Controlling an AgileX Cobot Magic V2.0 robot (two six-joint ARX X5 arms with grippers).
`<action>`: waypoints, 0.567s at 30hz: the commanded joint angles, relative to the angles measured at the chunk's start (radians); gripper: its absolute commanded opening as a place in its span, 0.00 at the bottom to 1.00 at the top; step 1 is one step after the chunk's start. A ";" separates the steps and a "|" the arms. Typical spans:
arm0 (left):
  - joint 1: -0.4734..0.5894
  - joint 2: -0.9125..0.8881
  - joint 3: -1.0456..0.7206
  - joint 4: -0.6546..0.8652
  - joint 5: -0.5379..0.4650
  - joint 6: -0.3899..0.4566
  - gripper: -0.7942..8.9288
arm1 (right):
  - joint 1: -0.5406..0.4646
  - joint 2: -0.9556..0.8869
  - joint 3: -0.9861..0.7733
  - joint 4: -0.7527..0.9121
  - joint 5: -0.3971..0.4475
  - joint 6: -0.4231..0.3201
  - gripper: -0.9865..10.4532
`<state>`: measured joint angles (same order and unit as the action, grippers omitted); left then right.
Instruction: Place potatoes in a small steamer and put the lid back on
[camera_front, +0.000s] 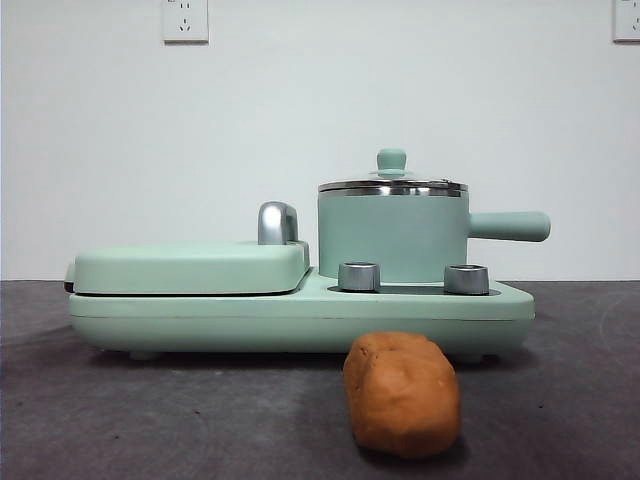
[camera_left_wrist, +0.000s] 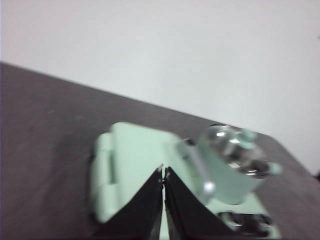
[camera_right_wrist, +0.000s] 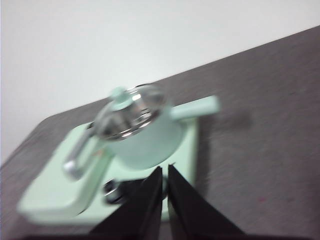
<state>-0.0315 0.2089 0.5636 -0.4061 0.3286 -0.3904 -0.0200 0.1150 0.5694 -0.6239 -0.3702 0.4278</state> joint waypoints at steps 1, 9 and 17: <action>-0.003 0.065 0.086 -0.009 0.063 -0.007 0.09 | 0.000 0.045 0.094 -0.069 -0.079 -0.012 0.10; -0.003 0.221 0.216 -0.078 0.282 -0.006 0.09 | 0.000 0.182 0.295 -0.188 -0.251 -0.151 0.10; -0.007 0.333 0.279 -0.103 0.459 -0.008 0.18 | 0.000 0.314 0.399 -0.233 -0.389 -0.208 0.10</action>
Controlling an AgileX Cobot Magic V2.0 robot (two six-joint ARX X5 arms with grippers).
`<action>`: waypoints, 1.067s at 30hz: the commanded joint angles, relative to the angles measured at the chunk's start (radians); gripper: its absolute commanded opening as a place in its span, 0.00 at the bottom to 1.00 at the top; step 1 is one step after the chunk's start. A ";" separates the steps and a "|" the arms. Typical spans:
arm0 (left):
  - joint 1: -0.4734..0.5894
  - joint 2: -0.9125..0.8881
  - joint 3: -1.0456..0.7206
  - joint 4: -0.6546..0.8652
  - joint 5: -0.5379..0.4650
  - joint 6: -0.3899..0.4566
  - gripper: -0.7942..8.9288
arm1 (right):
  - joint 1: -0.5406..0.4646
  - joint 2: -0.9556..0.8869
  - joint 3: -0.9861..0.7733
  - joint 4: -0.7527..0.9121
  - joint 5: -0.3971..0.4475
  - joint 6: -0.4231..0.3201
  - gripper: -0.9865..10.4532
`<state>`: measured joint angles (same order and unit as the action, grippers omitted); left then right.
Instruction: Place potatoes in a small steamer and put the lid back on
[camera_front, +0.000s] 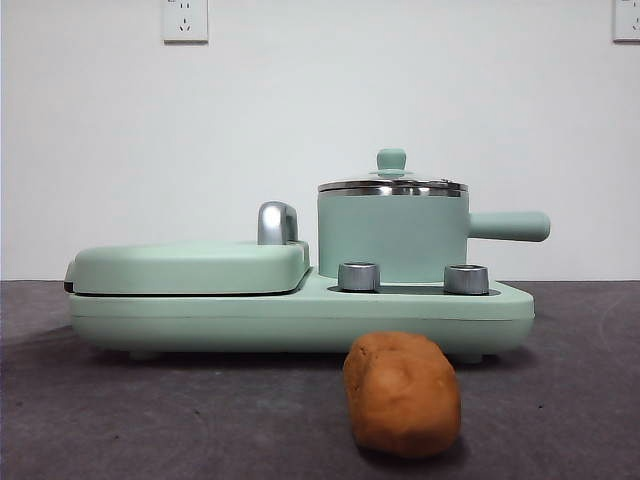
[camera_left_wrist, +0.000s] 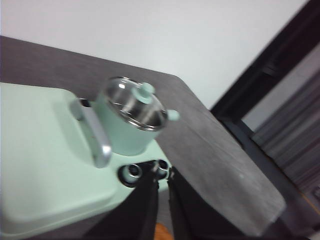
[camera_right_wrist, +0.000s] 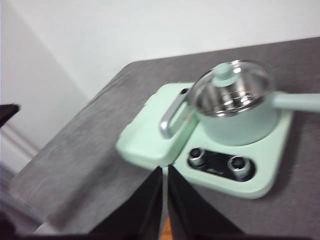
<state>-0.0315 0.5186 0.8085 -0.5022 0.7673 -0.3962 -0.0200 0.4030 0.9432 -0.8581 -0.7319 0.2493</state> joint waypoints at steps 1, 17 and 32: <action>-0.011 0.035 0.044 -0.013 0.020 -0.002 0.19 | 0.000 0.037 0.031 0.002 -0.042 -0.030 0.10; -0.143 0.223 0.211 -0.029 0.023 0.087 0.60 | 0.000 0.093 0.045 -0.005 -0.086 -0.047 0.49; -0.342 0.547 0.399 0.000 -0.117 0.156 0.60 | 0.000 0.093 0.045 -0.004 -0.079 -0.046 0.51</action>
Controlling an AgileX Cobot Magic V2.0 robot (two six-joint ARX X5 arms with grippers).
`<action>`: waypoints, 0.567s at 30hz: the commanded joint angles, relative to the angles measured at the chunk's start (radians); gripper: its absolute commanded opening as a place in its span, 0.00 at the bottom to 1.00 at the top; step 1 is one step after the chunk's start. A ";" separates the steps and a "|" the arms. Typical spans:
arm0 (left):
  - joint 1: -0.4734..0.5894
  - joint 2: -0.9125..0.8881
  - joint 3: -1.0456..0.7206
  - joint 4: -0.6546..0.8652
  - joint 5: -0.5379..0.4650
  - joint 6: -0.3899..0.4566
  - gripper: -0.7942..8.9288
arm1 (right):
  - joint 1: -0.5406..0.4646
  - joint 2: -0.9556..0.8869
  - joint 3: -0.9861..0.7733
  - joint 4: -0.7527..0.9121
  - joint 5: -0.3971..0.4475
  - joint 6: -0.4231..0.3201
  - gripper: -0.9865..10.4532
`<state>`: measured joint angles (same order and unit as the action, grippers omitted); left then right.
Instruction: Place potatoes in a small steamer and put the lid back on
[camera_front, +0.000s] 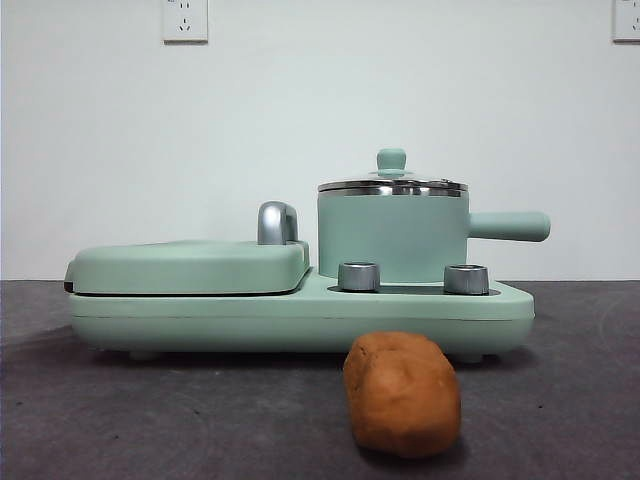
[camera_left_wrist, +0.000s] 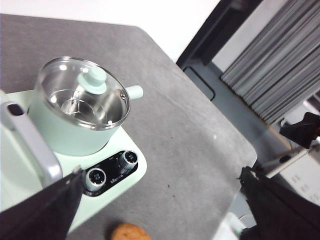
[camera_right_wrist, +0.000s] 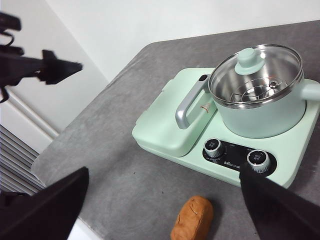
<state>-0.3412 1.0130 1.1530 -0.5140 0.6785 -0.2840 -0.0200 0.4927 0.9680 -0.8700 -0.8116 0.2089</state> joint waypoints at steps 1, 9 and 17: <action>-0.055 0.089 0.082 0.012 -0.051 0.053 0.60 | 0.000 0.004 0.020 0.008 0.001 -0.003 0.51; -0.208 0.314 0.265 0.013 -0.212 0.127 0.60 | 0.000 0.004 0.020 0.009 0.019 0.019 0.51; -0.327 0.530 0.412 0.034 -0.422 0.290 0.60 | 0.000 0.004 0.020 0.008 0.110 0.019 0.51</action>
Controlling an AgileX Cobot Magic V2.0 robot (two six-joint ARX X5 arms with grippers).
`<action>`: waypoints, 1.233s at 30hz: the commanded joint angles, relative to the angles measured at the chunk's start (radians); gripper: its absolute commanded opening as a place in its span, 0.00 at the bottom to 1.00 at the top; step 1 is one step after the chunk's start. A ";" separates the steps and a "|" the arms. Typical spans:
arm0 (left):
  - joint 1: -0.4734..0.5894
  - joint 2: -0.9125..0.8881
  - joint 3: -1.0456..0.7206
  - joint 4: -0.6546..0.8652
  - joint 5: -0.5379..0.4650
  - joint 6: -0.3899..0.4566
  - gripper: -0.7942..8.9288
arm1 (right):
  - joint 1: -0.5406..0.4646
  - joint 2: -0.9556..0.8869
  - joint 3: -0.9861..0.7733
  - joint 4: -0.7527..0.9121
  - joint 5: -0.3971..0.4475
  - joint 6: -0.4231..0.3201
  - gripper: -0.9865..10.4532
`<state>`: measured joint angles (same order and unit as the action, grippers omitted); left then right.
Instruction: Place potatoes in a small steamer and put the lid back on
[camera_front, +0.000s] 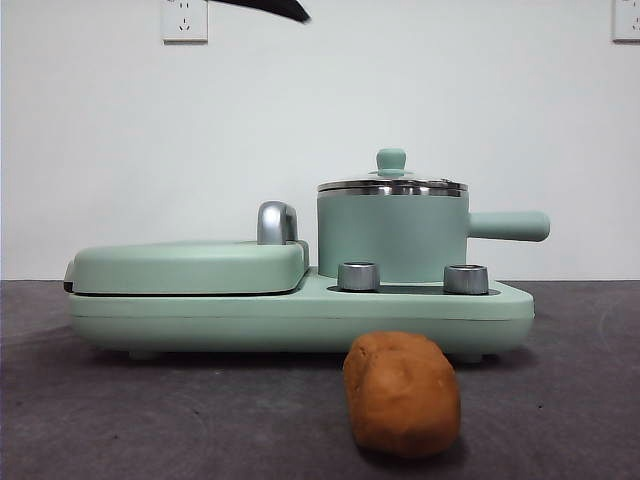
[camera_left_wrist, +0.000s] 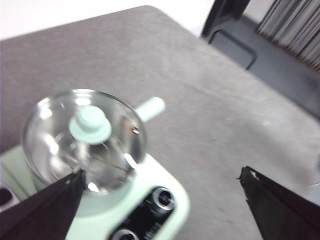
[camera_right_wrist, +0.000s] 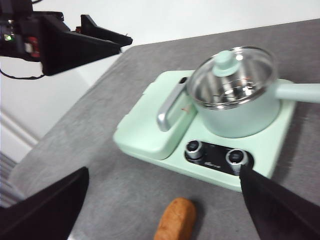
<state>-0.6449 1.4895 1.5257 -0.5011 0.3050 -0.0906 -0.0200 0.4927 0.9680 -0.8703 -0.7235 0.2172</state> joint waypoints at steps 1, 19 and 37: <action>-0.031 0.074 0.047 0.032 -0.070 0.115 0.60 | 0.000 0.004 0.020 0.008 0.029 0.010 0.51; -0.050 0.360 0.058 0.420 -0.203 0.128 0.58 | 0.000 0.004 0.020 0.008 0.050 0.005 0.51; -0.045 0.467 0.072 0.482 -0.203 0.128 0.42 | 0.000 0.004 0.020 0.006 0.043 -0.001 0.51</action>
<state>-0.6849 1.9354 1.5681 -0.0402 0.1032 0.0338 -0.0200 0.4927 0.9680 -0.8711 -0.6777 0.2169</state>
